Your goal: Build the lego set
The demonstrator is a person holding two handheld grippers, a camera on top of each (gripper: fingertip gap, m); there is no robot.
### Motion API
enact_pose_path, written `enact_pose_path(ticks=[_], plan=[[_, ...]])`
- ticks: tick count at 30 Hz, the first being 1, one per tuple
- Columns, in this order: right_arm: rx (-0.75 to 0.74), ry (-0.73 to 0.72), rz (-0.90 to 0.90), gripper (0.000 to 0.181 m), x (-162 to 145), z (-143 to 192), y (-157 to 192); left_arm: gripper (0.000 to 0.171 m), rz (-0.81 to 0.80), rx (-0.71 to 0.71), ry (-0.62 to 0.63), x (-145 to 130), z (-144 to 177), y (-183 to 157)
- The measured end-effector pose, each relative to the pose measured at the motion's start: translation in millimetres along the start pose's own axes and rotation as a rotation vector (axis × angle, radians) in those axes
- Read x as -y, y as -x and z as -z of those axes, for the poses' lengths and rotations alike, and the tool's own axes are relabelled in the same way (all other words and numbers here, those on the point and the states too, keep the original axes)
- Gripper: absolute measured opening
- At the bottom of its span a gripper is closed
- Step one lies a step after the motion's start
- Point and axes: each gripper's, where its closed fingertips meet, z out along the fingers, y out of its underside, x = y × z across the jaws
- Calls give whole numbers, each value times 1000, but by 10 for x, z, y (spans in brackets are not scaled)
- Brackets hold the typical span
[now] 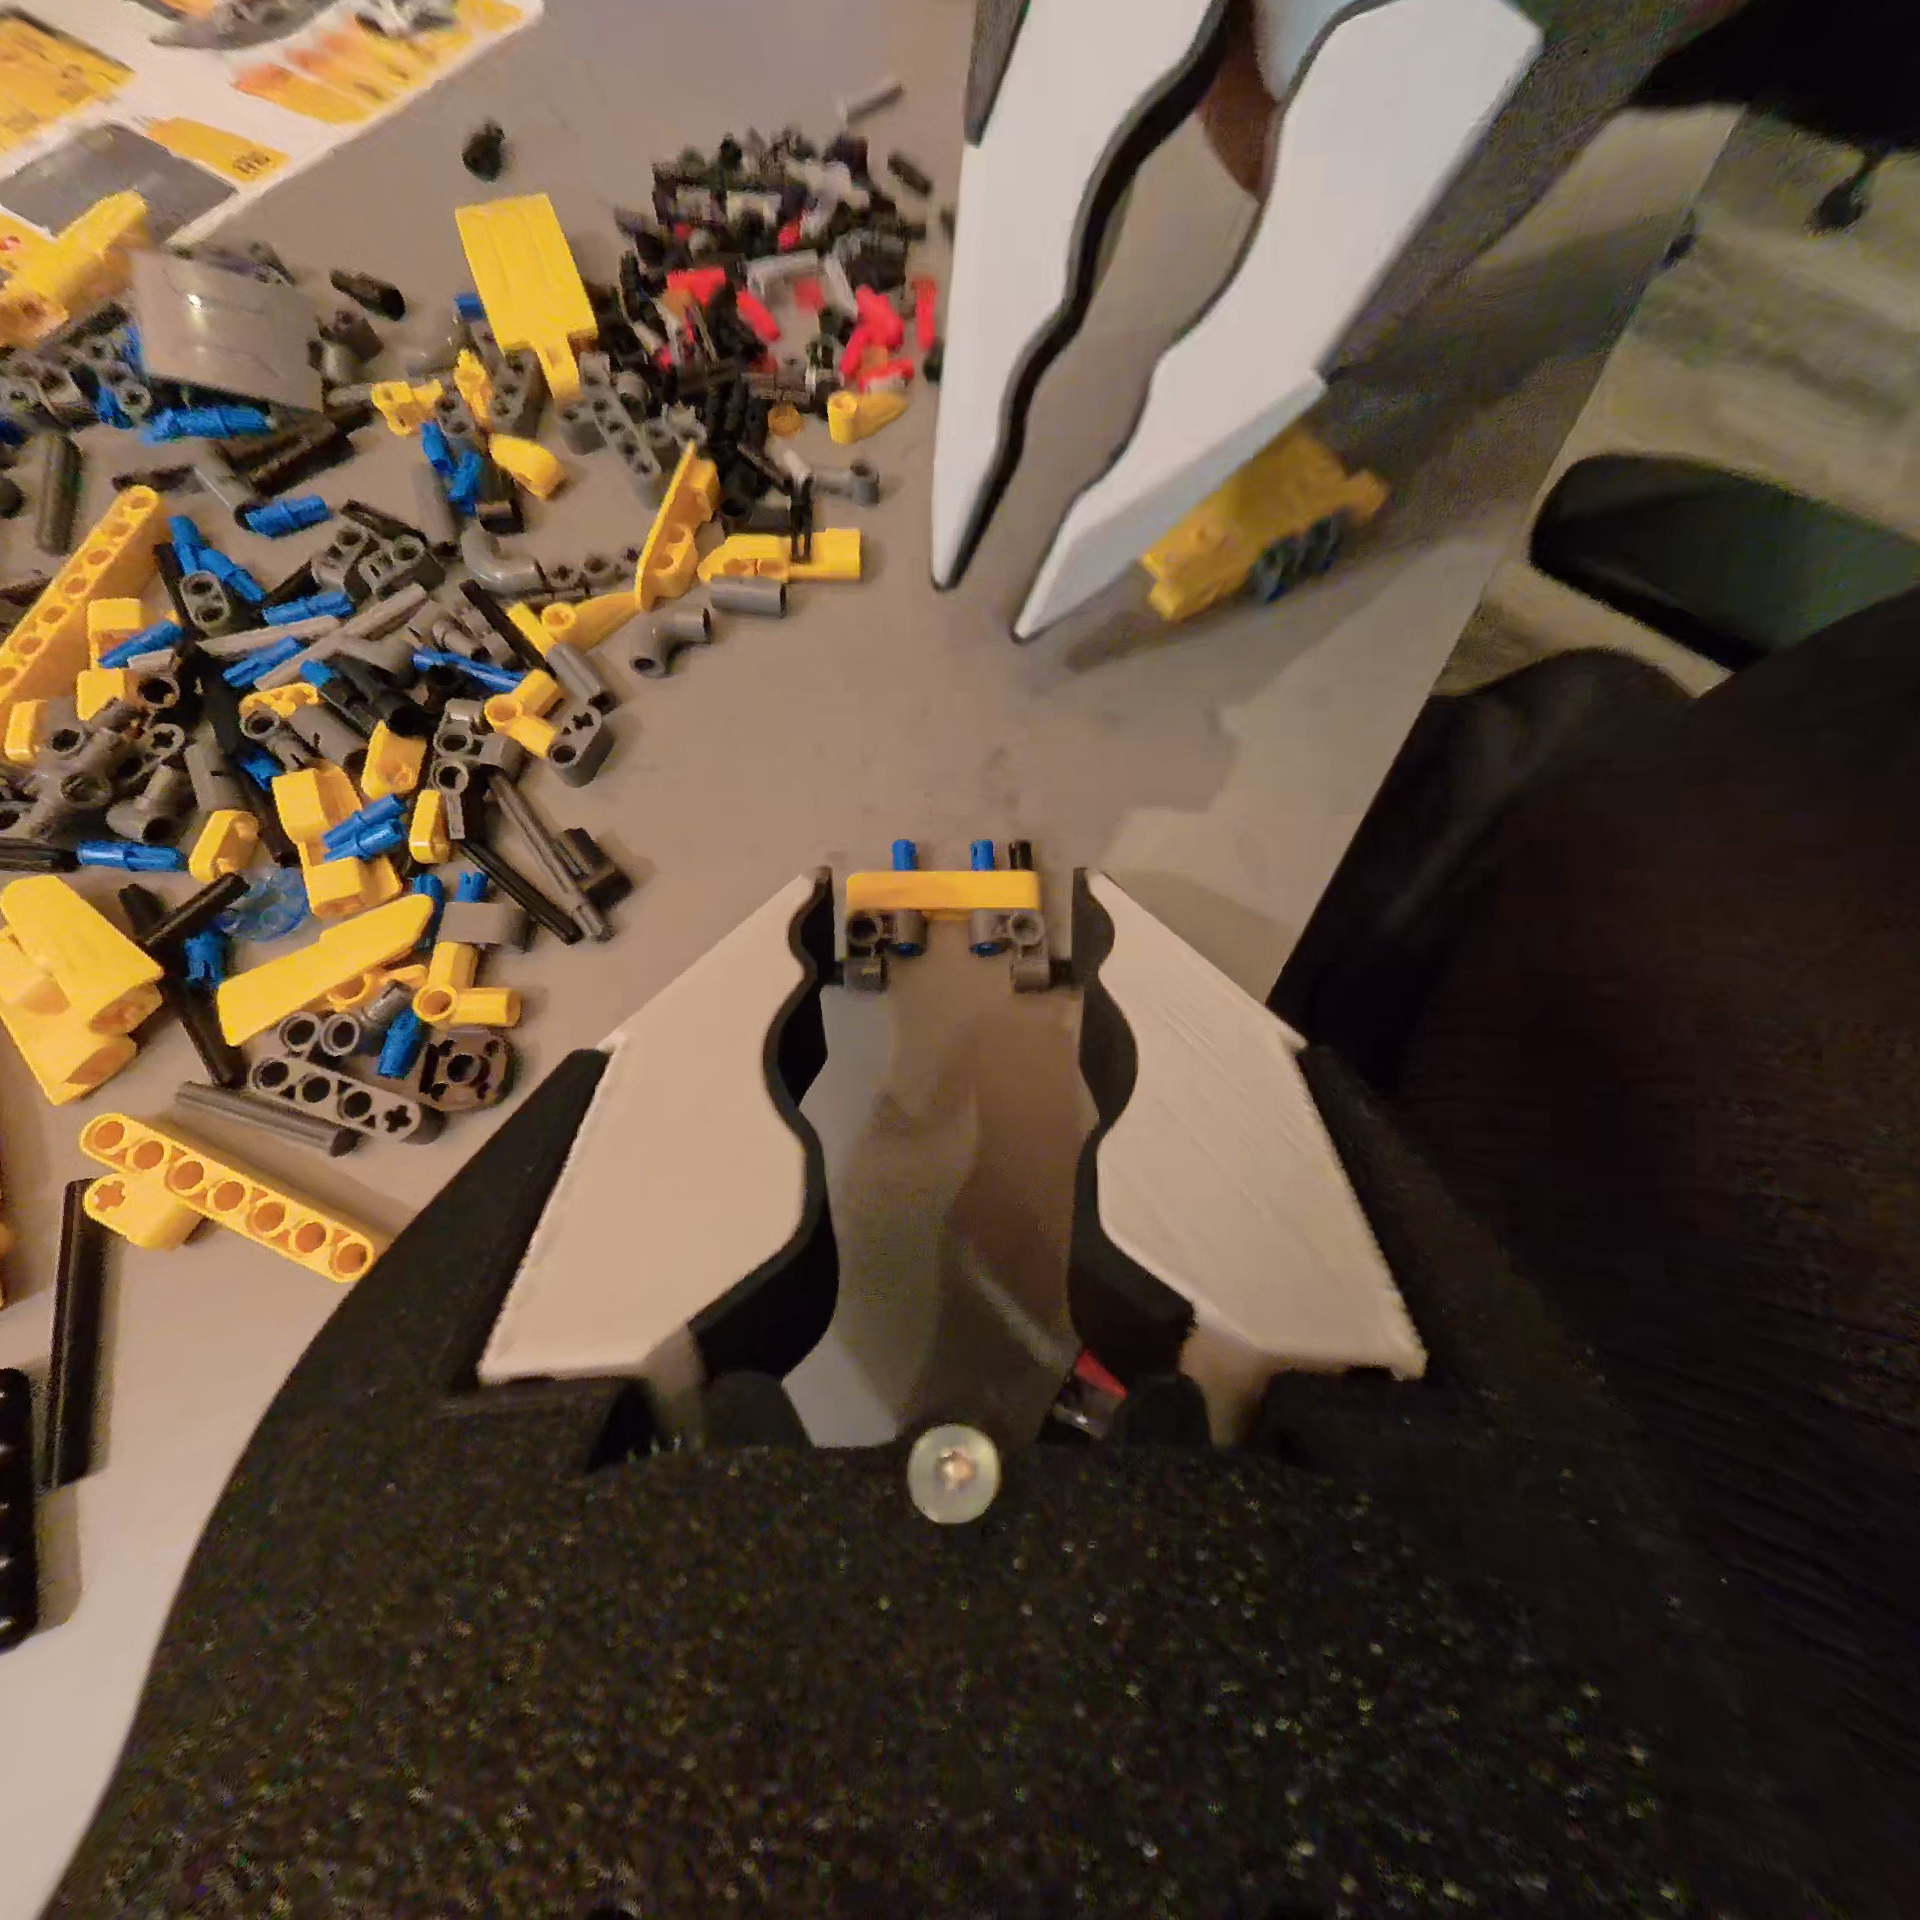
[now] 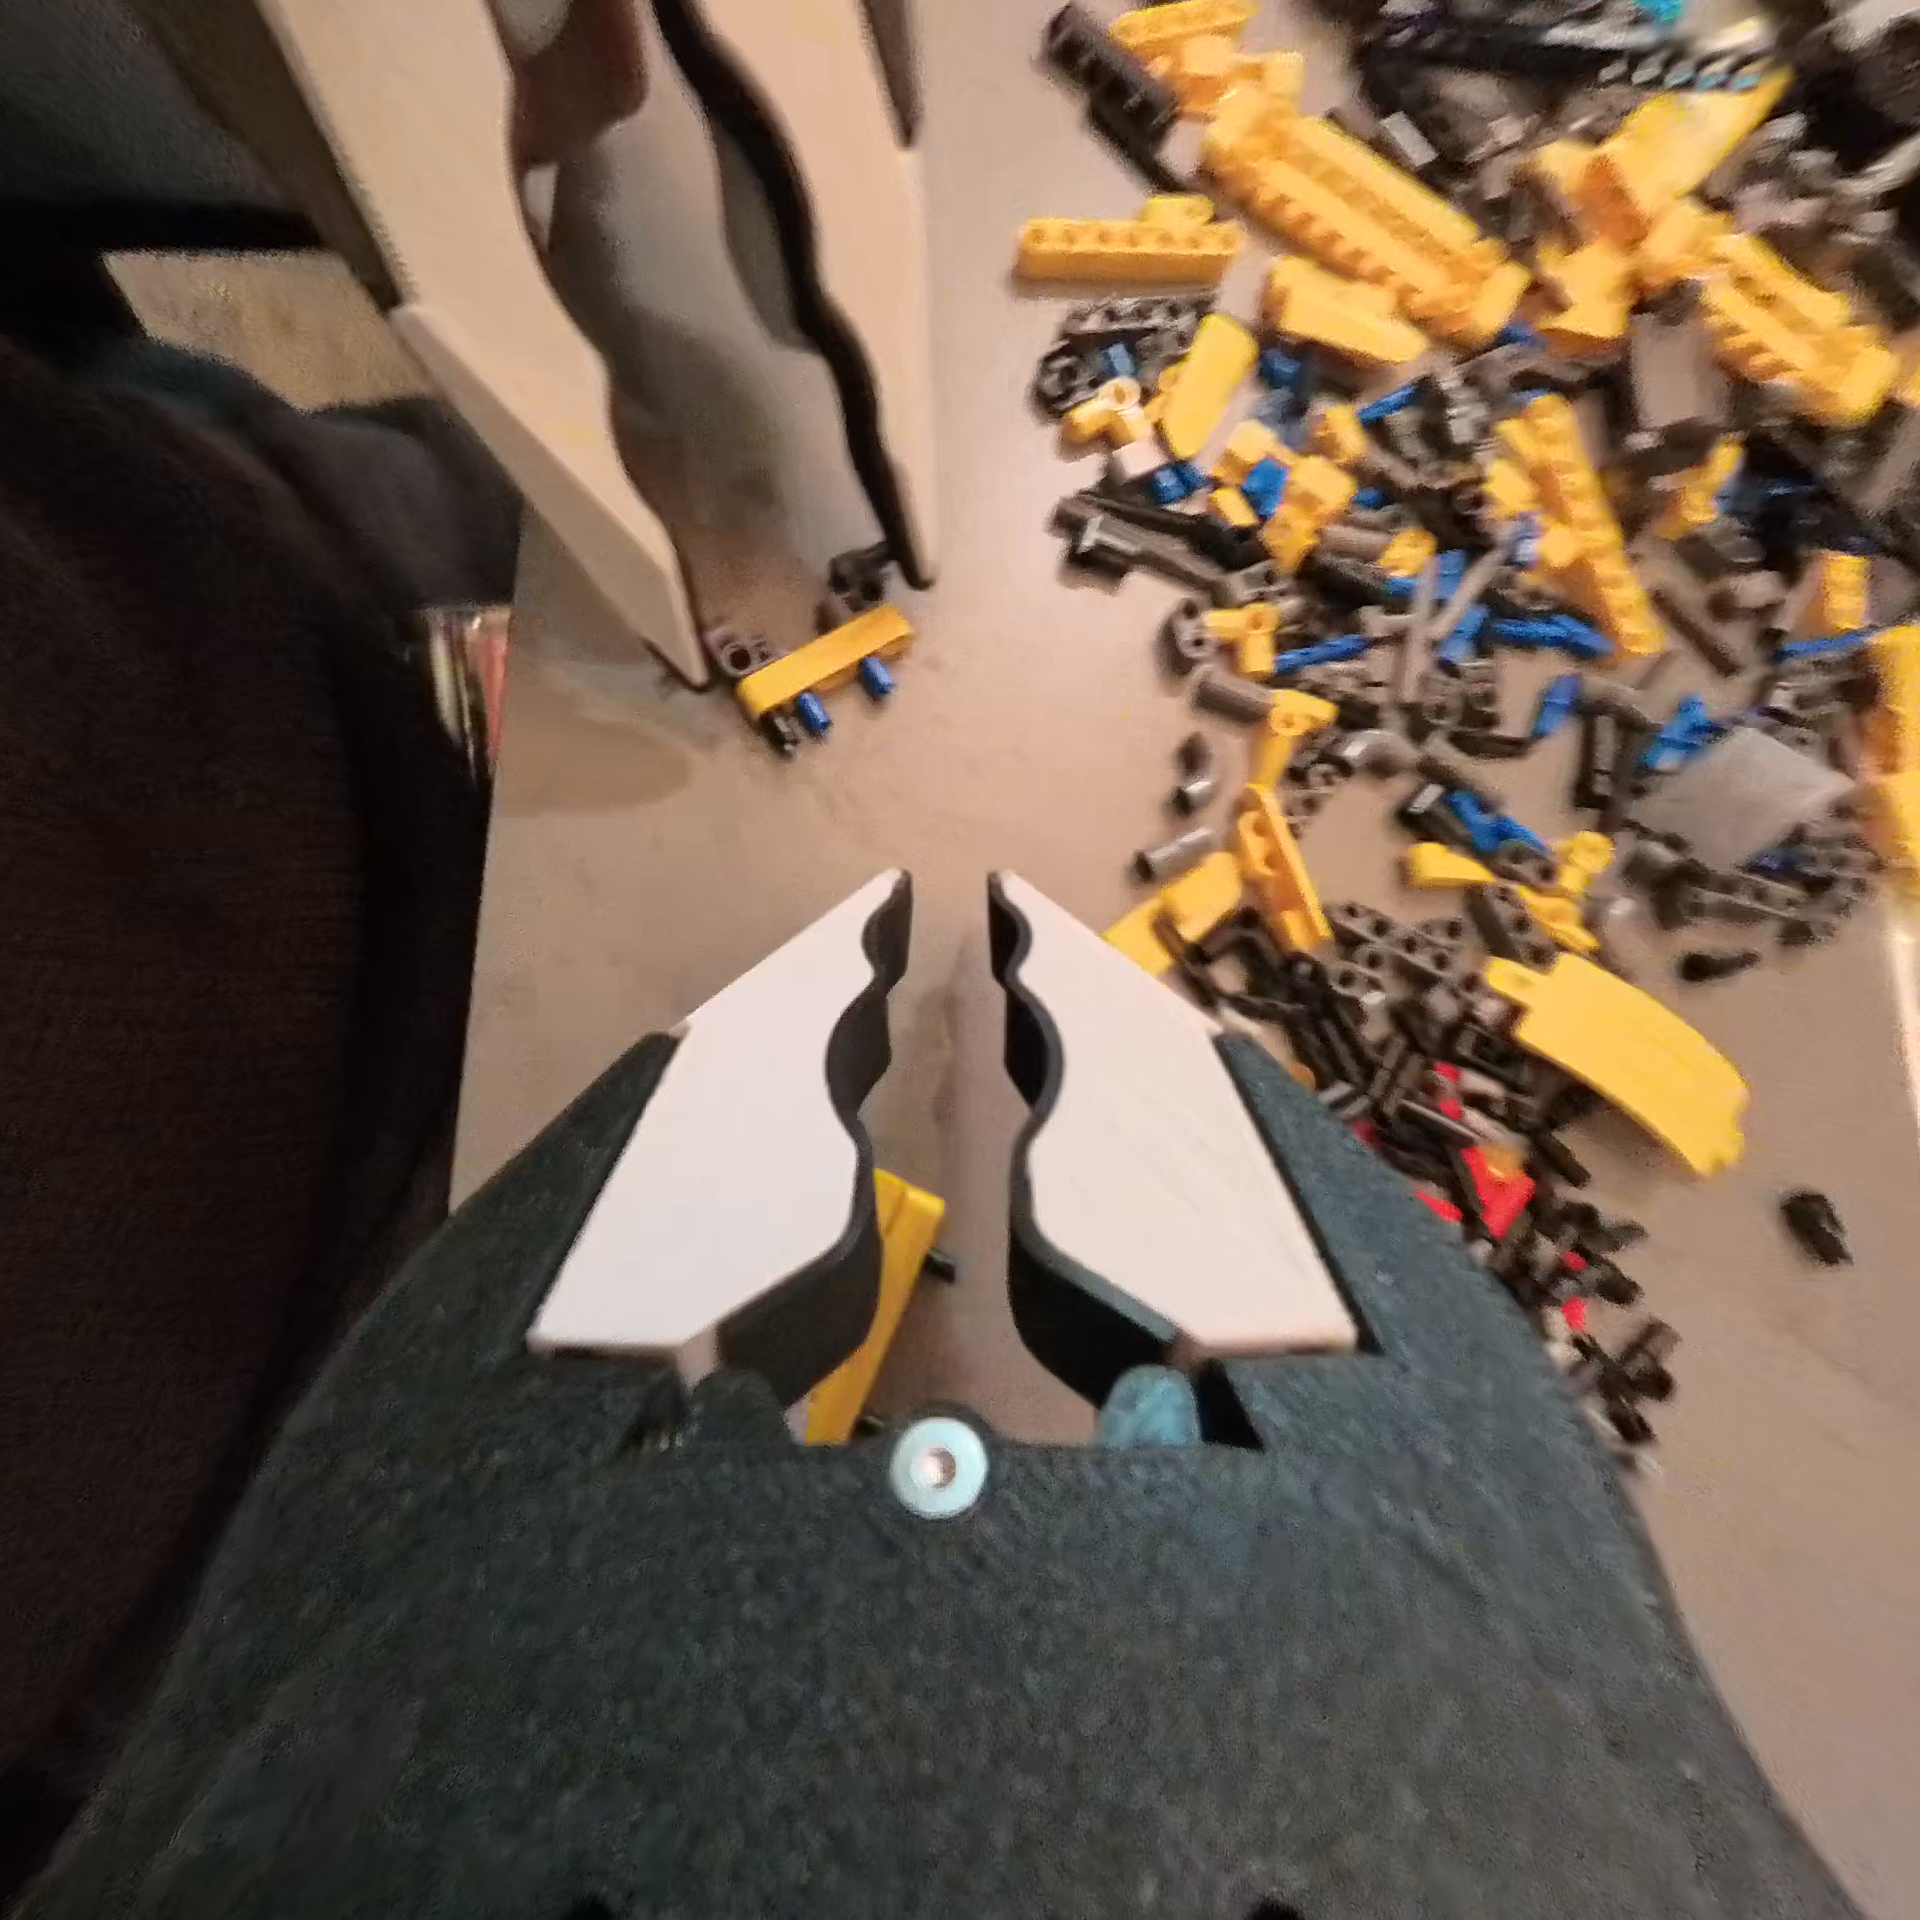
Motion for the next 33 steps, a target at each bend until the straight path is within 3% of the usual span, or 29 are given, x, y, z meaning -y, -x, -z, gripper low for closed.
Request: enact_pose_path(ticks=[5,10,13,17,21,27,33], plan=[[-136,-117,-19,17,135,285,-431,47,45,-11,-120,297,176,74],[-460,-166,94,26,395,451,-1208,46,80,221,-290,826,346,802],[-489,-225,97,26,565,387,-1439,45,87,273,-275,981,218,1140],[-338,-258,-33,25,407,265,-1338,31,111,215,-377,1081,104,1201],[-373,-211,-22,15,148,252,-1371,8,153,163,-445,1028,38,1177],[-211,-265,-114,16,252,90,-1145,5,32,238,-451,1038,59,1133],[-207,-183,-66,16,202,-127,-1045,6,11,249,-404,965,-13,1144]])
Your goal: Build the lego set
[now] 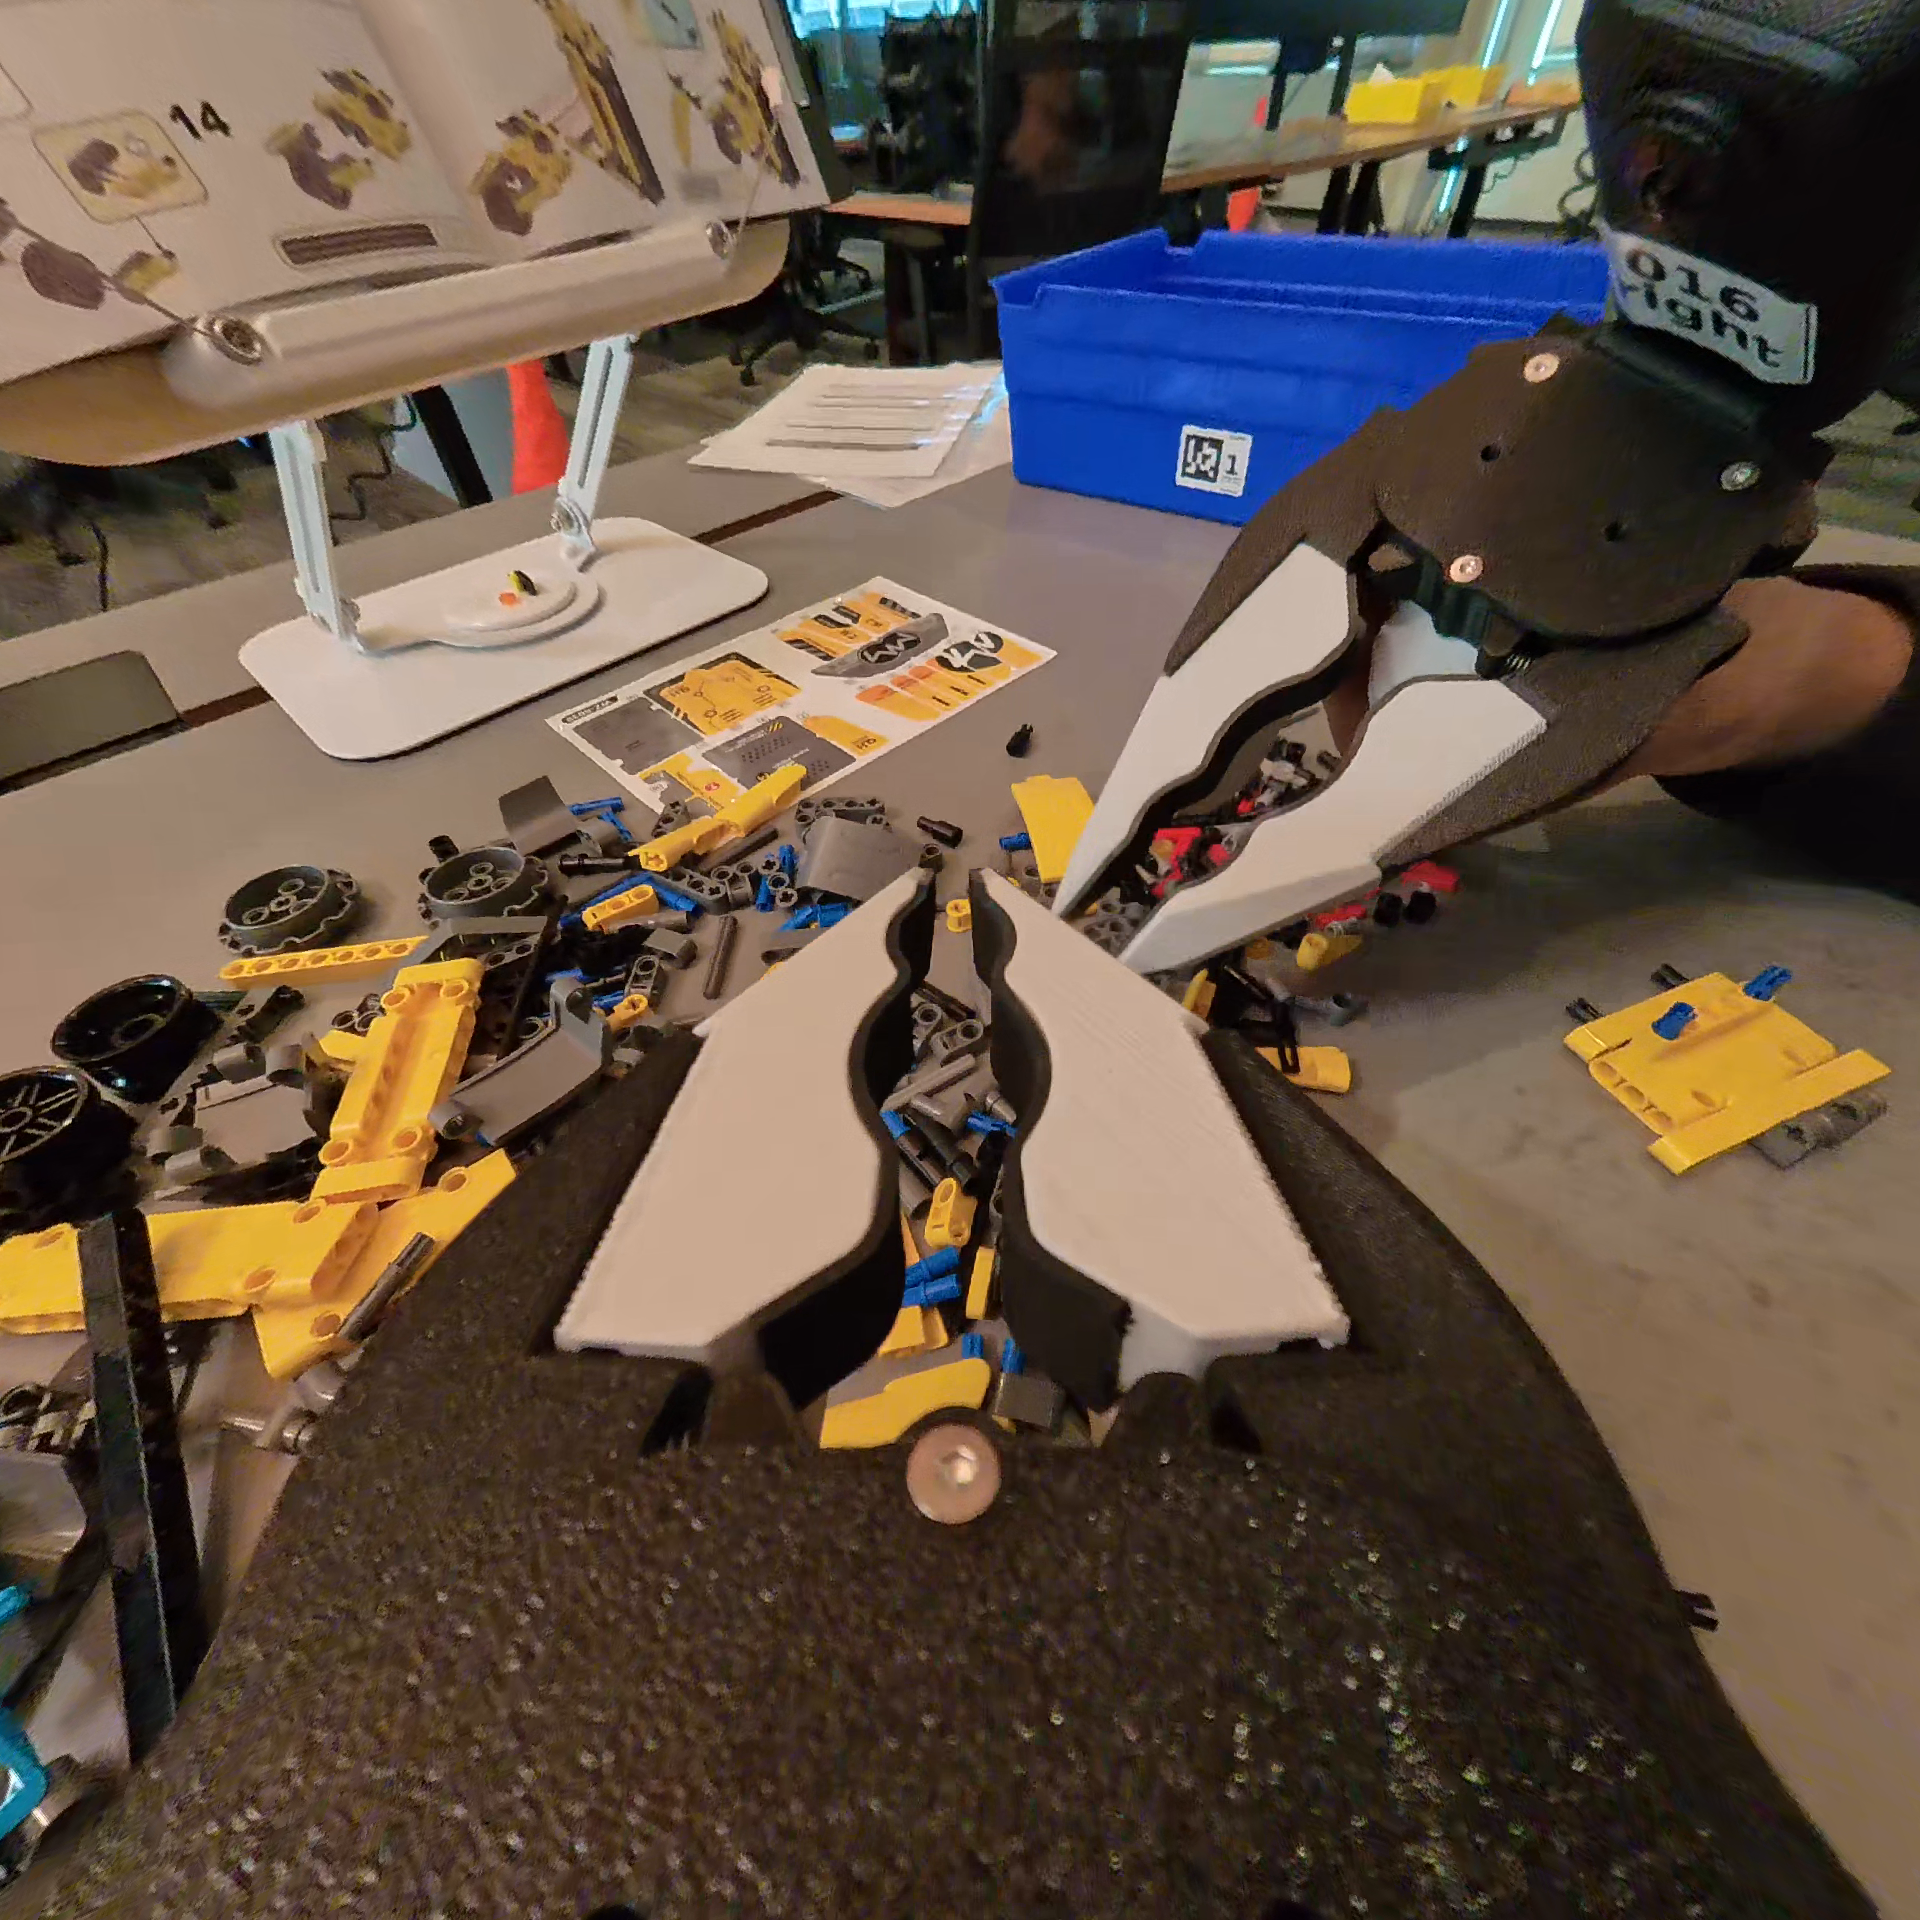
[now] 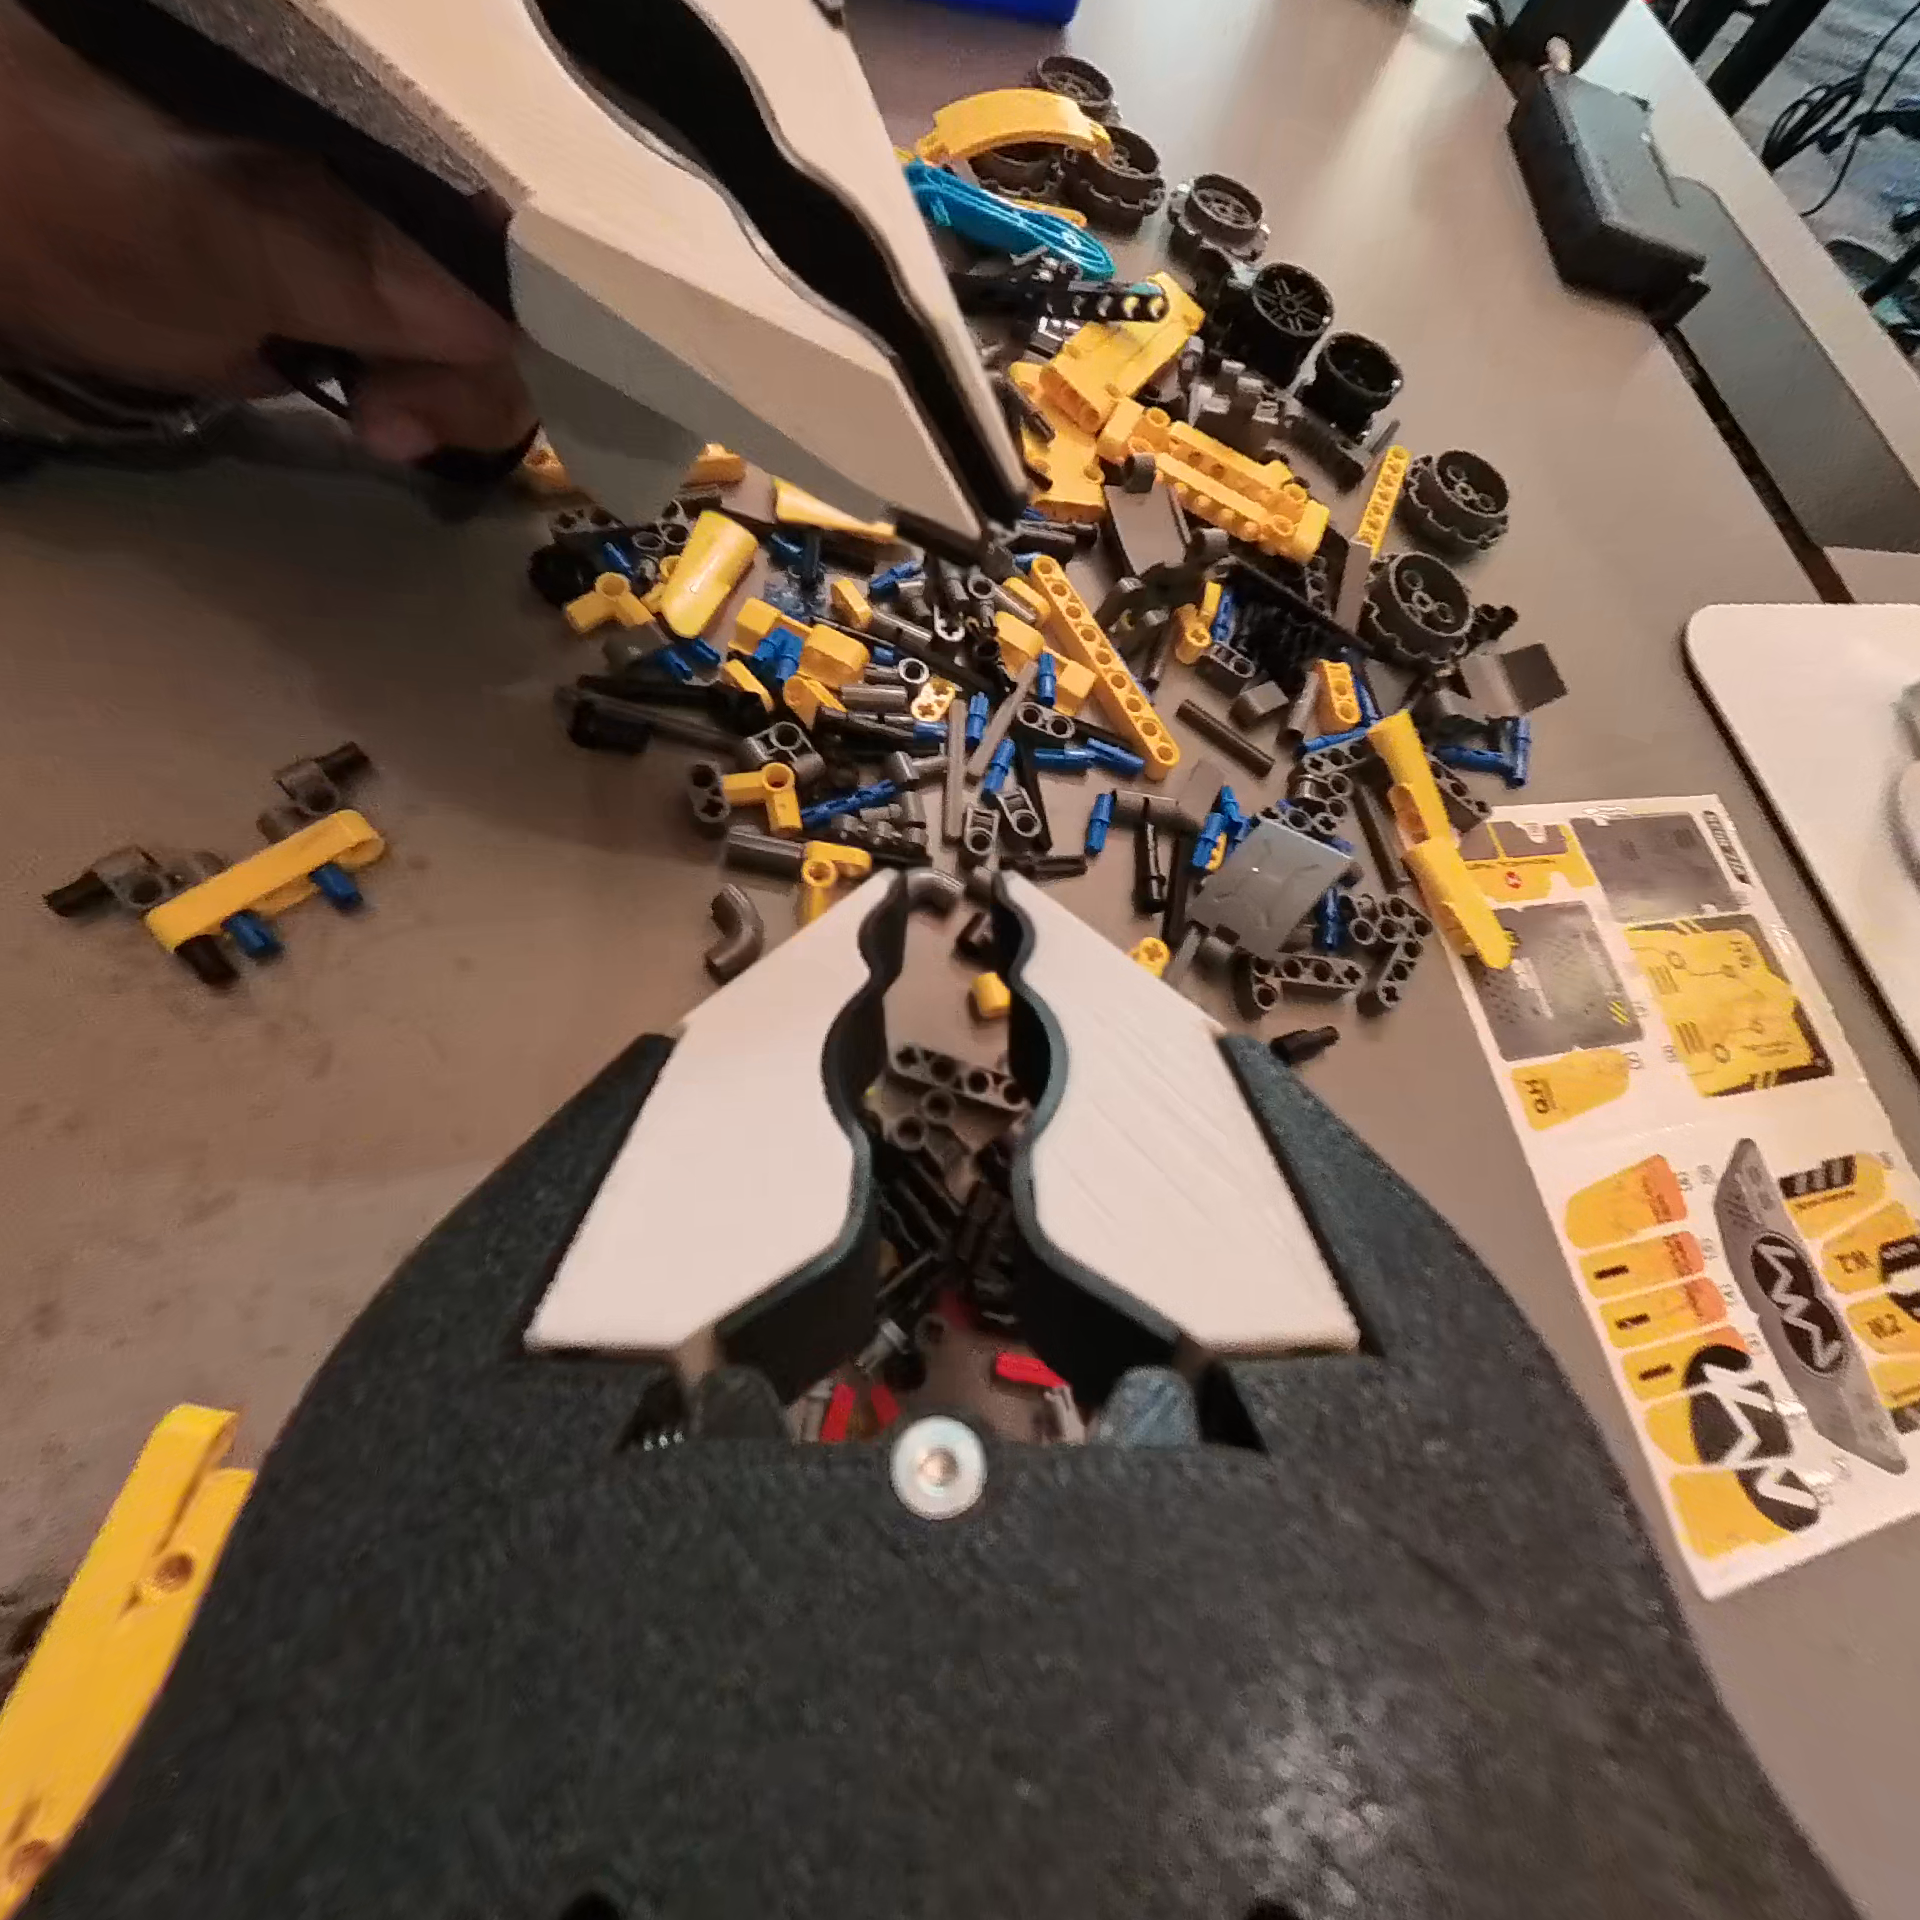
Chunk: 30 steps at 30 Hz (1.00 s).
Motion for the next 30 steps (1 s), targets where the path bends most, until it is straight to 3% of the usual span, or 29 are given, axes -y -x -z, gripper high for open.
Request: enact_pose_path(ticks=[17,21,23,27,30], plan=[[-16,46,23,15,-74,-14,14,5,-35,77,-88,149,106,68],[39,50,-49,15,-17,-90,149,0,16,105,-71,122,101,148],[70,74,-76,6,-8,-146,236,0,19,104,-78,130,110,153],[26,151,-77,3,-119,-217,190,0,-6,100,-88,145,118,125],[82,135,-133,3,-116,-219,235,0,-23,93,-79,132,105,99]])
